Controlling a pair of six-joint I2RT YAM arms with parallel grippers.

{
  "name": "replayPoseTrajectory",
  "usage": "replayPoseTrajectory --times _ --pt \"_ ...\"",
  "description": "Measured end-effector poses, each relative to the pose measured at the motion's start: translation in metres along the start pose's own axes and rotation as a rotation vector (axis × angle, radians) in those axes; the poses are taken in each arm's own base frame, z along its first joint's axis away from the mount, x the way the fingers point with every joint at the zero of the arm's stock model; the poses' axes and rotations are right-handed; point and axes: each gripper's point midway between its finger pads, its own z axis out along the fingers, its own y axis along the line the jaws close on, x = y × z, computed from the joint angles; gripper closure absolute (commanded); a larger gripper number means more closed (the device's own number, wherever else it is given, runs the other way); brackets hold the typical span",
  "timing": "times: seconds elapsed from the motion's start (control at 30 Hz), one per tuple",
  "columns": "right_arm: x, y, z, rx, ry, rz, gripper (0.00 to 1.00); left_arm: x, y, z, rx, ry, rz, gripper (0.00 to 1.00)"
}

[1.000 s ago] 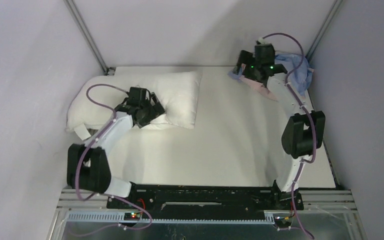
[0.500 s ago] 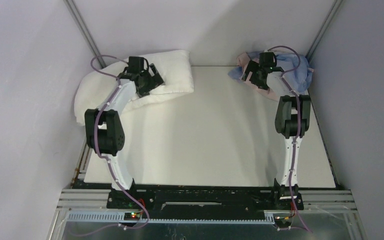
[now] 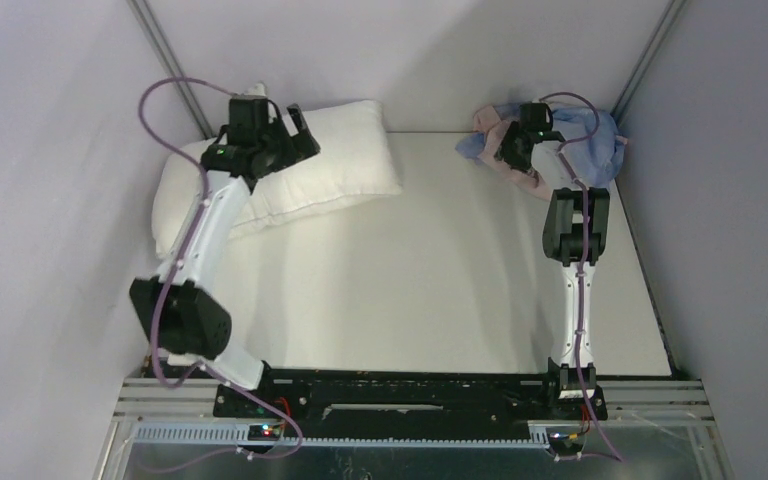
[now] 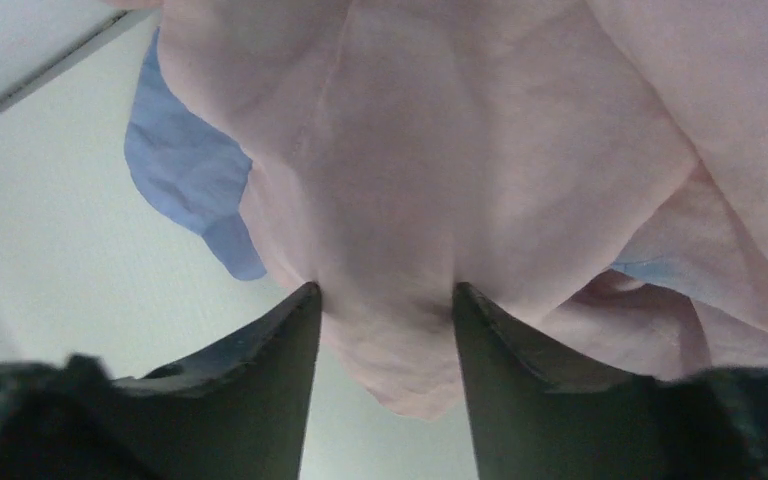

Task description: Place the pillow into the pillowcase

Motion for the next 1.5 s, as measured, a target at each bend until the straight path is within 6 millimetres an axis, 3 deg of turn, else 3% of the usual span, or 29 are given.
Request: replayPoseTrajectory --times 0.1,0.13,0.2,0.3,0.47,0.57,0.67,0.7,0.73,0.77,0.93,1.0,1.1,1.17,1.27,1.37,1.43,1.5 --pt "0.001 -0.001 -0.001 0.005 0.007 -0.004 0.94 -0.022 -0.011 -0.045 0.044 -0.104 0.010 0.02" --pt "0.002 -0.002 -0.001 0.006 0.009 -0.007 1.00 -0.025 -0.015 -0.058 0.058 -0.132 0.013 0.02" --pt "0.004 -0.003 -0.001 0.013 0.015 -0.005 1.00 -0.025 -0.024 -0.079 0.094 -0.165 0.023 0.02" --pt "0.007 -0.005 -0.002 0.028 0.026 -0.011 1.00 -0.011 -0.031 -0.092 0.125 -0.163 0.040 0.02" --pt "0.021 -0.009 -0.014 0.071 0.045 -0.048 1.00 0.020 -0.024 -0.088 0.119 -0.103 0.052 0.02" --pt "0.038 -0.006 -0.038 0.091 0.069 -0.078 1.00 0.036 -0.019 -0.087 0.119 -0.073 0.055 0.02" --pt "0.053 0.004 -0.085 0.099 0.081 -0.118 1.00 0.055 -0.020 -0.089 0.135 -0.040 0.065 0.02" --pt "0.056 0.013 -0.107 0.088 0.072 -0.140 1.00 0.061 -0.023 -0.090 0.146 -0.030 0.071 0.02" --pt "0.054 0.026 -0.142 0.066 0.043 -0.163 1.00 0.065 -0.026 -0.092 0.158 -0.023 0.077 0.02" --pt "0.058 0.038 -0.154 0.046 0.035 -0.183 1.00 0.069 -0.029 -0.093 0.170 -0.017 0.085 0.02" --pt "0.066 0.147 -0.323 -0.274 -0.169 -0.298 1.00 0.082 -0.041 -0.103 0.220 -0.004 0.108 0.02" --pt "0.088 0.197 -0.398 -0.465 -0.217 -0.349 1.00 0.081 -0.041 -0.106 0.221 -0.014 0.108 0.02" --pt "0.112 0.239 -0.455 -0.643 -0.222 -0.393 1.00 0.076 -0.035 -0.111 0.194 -0.042 0.105 0.02" --pt "0.115 0.249 -0.455 -0.659 -0.213 -0.401 1.00 0.074 -0.032 -0.112 0.178 -0.054 0.104 0.02" --pt "0.113 0.244 -0.417 -0.579 -0.179 -0.404 1.00 0.075 -0.029 -0.112 0.162 -0.049 0.104 0.02" --pt "0.104 0.216 -0.376 -0.454 -0.132 -0.391 1.00 0.077 -0.030 -0.112 0.166 -0.044 0.104 0.02" --pt "0.087 0.193 -0.364 -0.388 -0.131 -0.361 1.00 0.080 -0.035 -0.111 0.186 -0.041 0.106 0.02" --pt "0.069 0.177 -0.364 -0.354 -0.155 -0.332 1.00 0.096 -0.046 -0.106 0.215 -0.008 0.122 0.02"
